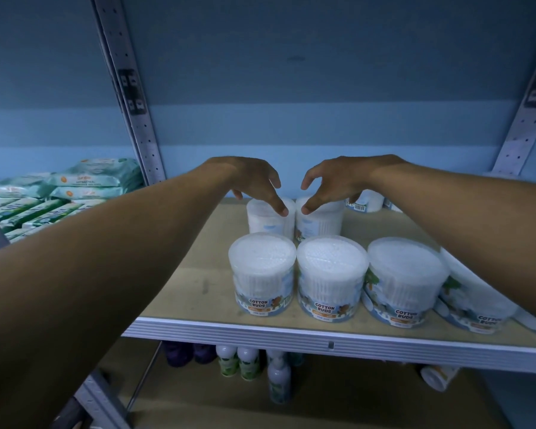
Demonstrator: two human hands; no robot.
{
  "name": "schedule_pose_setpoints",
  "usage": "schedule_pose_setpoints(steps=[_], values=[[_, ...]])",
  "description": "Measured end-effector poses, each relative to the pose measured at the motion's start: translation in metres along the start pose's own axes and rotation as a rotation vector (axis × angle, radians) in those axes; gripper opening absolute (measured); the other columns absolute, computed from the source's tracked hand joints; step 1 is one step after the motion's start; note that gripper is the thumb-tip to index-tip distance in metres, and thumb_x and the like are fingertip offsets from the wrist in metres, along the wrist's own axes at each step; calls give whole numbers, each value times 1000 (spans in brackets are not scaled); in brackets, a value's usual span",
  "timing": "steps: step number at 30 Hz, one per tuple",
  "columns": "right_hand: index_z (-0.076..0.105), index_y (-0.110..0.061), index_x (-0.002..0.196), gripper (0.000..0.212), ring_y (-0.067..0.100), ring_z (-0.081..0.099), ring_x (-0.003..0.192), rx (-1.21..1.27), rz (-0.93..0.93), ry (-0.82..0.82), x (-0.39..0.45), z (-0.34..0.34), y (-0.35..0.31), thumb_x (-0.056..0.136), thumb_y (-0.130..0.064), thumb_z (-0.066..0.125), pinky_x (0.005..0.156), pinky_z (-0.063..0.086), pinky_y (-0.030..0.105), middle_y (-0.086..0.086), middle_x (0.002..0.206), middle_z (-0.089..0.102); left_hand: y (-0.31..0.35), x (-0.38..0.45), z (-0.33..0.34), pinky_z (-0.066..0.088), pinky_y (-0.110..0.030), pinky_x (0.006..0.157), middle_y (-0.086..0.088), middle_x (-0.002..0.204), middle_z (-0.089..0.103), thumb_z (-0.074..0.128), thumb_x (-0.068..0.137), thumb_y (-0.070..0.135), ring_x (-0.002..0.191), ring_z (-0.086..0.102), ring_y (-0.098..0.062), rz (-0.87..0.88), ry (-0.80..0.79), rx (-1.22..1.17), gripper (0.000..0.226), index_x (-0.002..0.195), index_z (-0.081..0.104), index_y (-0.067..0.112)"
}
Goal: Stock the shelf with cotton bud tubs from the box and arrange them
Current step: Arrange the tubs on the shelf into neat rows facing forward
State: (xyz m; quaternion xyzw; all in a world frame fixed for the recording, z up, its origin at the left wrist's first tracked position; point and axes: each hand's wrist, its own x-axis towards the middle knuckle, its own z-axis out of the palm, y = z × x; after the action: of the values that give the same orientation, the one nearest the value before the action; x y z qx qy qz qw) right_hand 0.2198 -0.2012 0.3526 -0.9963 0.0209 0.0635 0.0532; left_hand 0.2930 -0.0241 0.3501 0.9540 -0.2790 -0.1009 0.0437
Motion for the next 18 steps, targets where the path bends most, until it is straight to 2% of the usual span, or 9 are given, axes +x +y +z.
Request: schedule_pose_setpoints(steps=[5, 12, 14, 18], values=[[58, -42, 123, 70, 27, 65, 105, -39, 28, -41, 11, 7, 3, 61, -71, 74, 83, 60, 37, -8, 135, 48, 4, 2, 4, 54, -31, 95, 8, 141, 50, 79, 71, 58, 111, 54, -20, -12, -25, 5, 83, 142, 48, 30], [58, -42, 127, 56, 21, 56, 112, 22, -32, -74, 13, 6, 12, 75, -47, 80, 89, 58, 34, -9, 128, 47, 10, 11, 7, 57, -35, 91, 2, 127, 60, 79, 72, 55, 109, 60, -24, -45, -29, -25, 68, 128, 61, 21], [54, -46, 130, 60, 20, 57, 111, 7, -47, -105, 11, 4, 14, 76, -46, 80, 92, 56, 33, -11, 124, 44, 11, 14, 8, 58, -35, 89, 1, 122, 62, 79, 71, 57, 106, 62, -24, -57, -24, -16, 67, 124, 62, 19], [39, -54, 139, 79, 25, 59, 117, 8, -52, -151, 10, 1, 19, 74, -42, 83, 101, 49, 36, -9, 137, 49, 14, 16, 9, 60, -36, 86, -2, 118, 65, 77, 70, 60, 101, 64, -25, -75, -26, 19, 67, 119, 62, 17]])
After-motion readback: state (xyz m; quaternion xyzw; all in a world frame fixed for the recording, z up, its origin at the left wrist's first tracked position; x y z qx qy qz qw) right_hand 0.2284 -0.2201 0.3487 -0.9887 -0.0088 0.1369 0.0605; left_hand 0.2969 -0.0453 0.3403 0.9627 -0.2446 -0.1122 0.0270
